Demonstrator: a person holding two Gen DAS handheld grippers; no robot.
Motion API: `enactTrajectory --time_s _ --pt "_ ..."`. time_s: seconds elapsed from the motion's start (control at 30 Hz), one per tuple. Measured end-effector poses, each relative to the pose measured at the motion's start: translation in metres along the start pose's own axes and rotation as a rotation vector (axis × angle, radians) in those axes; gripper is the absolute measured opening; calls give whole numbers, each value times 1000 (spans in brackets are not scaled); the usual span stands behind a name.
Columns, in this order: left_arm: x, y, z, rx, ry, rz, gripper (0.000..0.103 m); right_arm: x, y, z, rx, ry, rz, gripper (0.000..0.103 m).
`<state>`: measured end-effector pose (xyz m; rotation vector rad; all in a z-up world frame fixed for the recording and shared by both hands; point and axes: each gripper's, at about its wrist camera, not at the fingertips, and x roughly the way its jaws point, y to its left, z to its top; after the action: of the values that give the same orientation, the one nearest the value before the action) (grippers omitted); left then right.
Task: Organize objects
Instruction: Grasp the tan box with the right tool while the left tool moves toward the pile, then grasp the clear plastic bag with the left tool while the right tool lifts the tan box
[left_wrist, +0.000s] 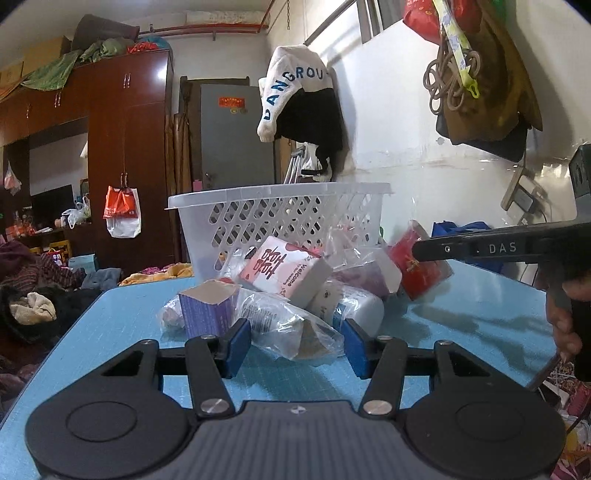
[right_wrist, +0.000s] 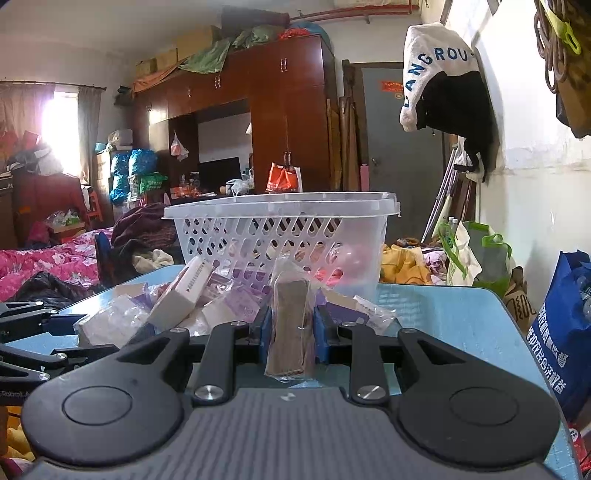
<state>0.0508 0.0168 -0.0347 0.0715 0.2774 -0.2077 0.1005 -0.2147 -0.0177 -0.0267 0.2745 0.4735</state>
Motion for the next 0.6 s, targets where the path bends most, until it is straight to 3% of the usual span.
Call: enactTrajectory --time_s 0.3,0.37,0.4,0.43,0.6 --pt "14 -3 -10 48 115 29 59 1 0 1 -9 9 9 27" --pt "14 -3 -10 46 116 38 62 1 0 1 -9 9 9 27" --pt "13 -3 -10 43 115 38 61 1 0 1 -9 9 9 27" --pt "12 -2 -10 38 112 31 53 1 0 1 -9 8 9 27" --pt "-3 0 -8 23 50 25 52 -3 -1 2 -1 -2 18 27"
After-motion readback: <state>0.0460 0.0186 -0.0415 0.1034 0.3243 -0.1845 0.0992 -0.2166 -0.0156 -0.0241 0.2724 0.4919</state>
